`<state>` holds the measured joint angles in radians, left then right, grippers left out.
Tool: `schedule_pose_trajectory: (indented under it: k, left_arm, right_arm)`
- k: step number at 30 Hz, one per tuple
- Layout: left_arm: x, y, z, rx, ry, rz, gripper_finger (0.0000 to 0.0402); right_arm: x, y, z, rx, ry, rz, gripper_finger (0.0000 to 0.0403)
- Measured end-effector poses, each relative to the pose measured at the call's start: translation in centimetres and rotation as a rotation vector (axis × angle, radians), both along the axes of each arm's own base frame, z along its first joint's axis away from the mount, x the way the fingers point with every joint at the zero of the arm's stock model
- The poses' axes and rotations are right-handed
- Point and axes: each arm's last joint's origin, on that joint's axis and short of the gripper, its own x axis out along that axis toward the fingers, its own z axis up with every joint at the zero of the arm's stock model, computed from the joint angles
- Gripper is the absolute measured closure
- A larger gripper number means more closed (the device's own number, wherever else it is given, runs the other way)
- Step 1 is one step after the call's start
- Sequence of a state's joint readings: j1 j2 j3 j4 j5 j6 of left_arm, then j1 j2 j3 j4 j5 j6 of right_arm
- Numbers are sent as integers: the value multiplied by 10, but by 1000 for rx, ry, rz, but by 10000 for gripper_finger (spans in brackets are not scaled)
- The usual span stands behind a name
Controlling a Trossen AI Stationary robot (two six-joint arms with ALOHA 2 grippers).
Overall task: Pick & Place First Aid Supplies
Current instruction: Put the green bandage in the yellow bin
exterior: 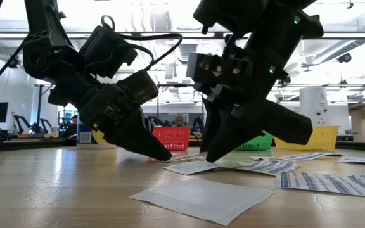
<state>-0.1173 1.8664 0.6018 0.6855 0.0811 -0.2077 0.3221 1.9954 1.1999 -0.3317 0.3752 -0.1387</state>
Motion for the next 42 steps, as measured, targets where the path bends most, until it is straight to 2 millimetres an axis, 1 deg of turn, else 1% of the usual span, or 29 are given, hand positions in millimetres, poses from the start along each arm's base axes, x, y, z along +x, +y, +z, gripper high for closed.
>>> schedule_pose_trajectory:
  k: [4, 10, 20, 27, 35, 42]
  left_arm:
    - [0, 0, 0, -6, 1, 4, 337]
    - [0, 0, 0, -7, 1, 5, 337]
    - [1, 0, 1, -9, -2, 6, 337]
    - [1, 0, 2, -9, -7, 5, 337]
    - [1, 0, 3, -10, -12, 5, 337]
    - [-1, 2, 13, 9, -31, -1, 337]
  right_arm:
    - [1, 0, -5, -8, 4, -4, 308]
    - [2, 0, -4, 14, -15, -33, 323]
    - [3, 0, -4, 18, -38, -71, 357]
    - [3, -1, -4, 21, -41, -81, 390]
    - [3, -1, -4, 37, -48, -107, 394]
    - [3, 0, -4, 48, -52, -126, 394]
